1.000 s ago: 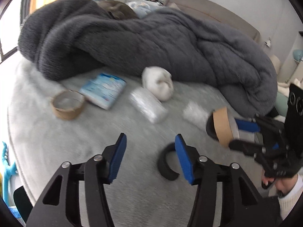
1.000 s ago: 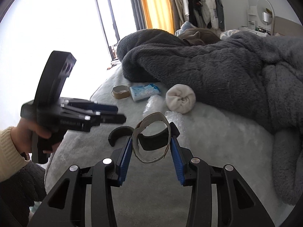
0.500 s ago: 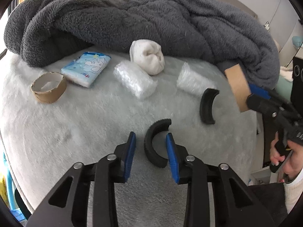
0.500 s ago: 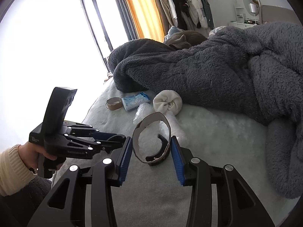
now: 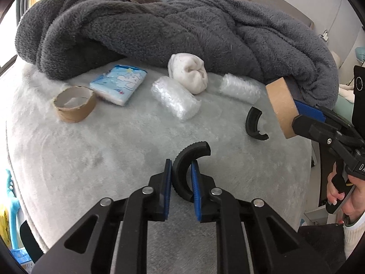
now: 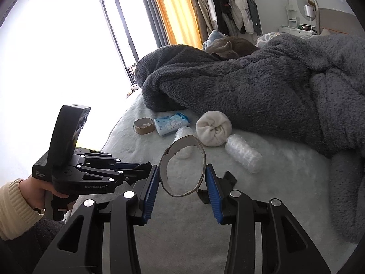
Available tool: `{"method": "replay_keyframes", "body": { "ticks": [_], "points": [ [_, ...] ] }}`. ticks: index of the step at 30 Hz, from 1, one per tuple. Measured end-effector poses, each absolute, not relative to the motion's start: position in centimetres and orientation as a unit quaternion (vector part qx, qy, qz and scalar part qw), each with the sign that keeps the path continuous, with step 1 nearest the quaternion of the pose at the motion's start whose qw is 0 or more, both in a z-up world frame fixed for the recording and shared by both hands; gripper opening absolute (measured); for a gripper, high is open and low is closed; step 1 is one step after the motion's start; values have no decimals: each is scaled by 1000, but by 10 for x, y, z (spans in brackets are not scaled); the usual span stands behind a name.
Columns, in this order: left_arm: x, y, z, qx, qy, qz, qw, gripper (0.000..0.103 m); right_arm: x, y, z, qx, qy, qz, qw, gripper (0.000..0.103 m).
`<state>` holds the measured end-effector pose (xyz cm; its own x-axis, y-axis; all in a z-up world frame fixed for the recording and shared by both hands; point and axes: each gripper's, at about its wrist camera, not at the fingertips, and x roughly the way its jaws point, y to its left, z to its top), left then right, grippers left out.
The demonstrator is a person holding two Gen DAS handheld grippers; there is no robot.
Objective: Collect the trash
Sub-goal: 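Grasp the black plastic ring piece with the left tool, then carry the held items to the teal bin and open the left tool over it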
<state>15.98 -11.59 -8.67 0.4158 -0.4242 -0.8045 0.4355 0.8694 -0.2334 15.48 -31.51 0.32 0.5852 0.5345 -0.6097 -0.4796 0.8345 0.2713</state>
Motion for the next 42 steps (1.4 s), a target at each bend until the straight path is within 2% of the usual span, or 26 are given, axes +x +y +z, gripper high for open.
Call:
{"method": "replay_keyframes", "body": {
  "ticks": [27,42],
  "points": [
    [136,31,-51,-61,424,-124,895,18,181,-168,1,19,407,313,858,42],
    [120,127,-91,-96,501,-68,857,18,176,-58,0,-9,414,367,833,42]
  ]
}}
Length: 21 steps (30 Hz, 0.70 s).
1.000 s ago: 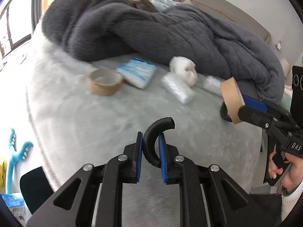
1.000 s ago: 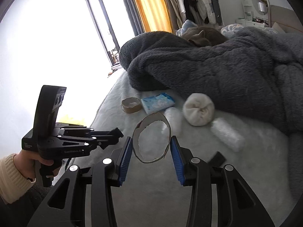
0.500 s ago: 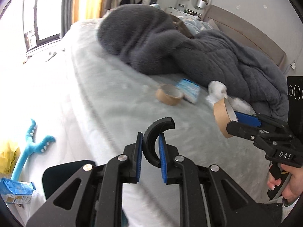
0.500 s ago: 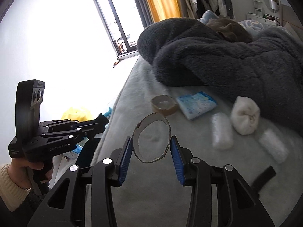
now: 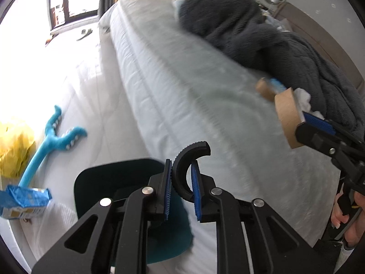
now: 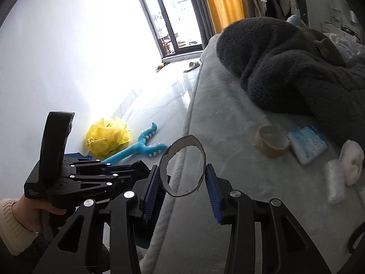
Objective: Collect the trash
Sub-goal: 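Carry the held items to the teal bin and open the left tool over it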
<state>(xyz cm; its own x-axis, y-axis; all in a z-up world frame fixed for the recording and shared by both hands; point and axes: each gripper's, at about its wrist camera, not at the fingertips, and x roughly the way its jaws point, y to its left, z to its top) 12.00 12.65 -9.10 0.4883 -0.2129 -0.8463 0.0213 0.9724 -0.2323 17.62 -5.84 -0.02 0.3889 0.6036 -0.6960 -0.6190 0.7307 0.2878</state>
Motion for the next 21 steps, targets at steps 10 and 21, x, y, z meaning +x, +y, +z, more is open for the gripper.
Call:
{"method": "replay_keyframes", "body": {
  "ticks": [10,21],
  "points": [
    [101,178,-135,-110,569,-49,814,18,166,13,-13,-32,426,400,811,42],
    [82,221,-168,-147,622,-51,768,52,161,70,-40,-51,458,413,786,42]
  ]
}}
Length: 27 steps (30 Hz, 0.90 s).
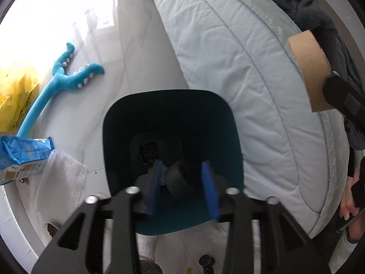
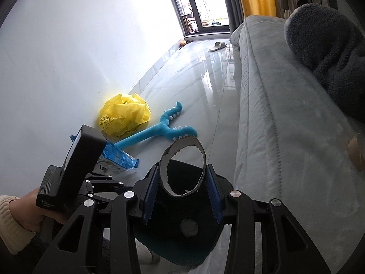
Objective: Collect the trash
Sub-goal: 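Carry the held items to the teal bin and open the left tool over it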
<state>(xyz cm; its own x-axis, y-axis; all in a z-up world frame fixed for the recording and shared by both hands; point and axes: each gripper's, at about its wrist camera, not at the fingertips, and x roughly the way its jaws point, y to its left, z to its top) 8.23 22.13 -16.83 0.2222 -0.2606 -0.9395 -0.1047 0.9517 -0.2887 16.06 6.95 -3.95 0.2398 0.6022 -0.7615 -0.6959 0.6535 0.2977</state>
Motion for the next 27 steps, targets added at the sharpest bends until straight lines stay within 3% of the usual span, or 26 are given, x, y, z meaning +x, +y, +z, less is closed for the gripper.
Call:
{"method": "replay_keyframes", "body": {
  "ticks": [10,27],
  "points": [
    [74,247,-151,-135,597,-26,791,71,161,96,-77,-76,496,399,768,42],
    [60,279,-89,-124,476,2,871,78,151,125,-128,-84,553,392,730,42]
  ]
}}
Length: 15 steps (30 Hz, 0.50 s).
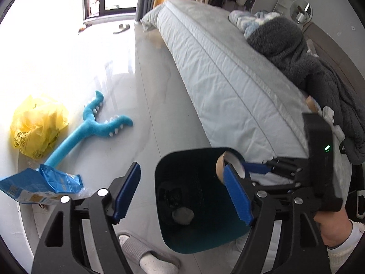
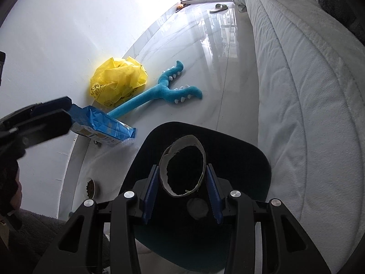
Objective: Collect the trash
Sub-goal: 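Carry the held items to the teal bin and open the left tool over it, then open the right tool to drop the tape core into the teal bin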
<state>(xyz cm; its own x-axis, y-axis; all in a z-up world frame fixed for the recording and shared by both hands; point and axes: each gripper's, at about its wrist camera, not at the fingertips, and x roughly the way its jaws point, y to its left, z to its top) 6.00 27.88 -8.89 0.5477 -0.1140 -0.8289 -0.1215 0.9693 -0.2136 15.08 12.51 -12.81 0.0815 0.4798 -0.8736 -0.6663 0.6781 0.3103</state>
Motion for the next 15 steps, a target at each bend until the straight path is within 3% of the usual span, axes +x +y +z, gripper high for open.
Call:
{"method": "replay_keyframes", "body": {
  "ticks": [15],
  "points": [
    [48,286,-45,-112,389,20,914,82,134,139,-159,-114,587,399,695,42]
  ]
}}
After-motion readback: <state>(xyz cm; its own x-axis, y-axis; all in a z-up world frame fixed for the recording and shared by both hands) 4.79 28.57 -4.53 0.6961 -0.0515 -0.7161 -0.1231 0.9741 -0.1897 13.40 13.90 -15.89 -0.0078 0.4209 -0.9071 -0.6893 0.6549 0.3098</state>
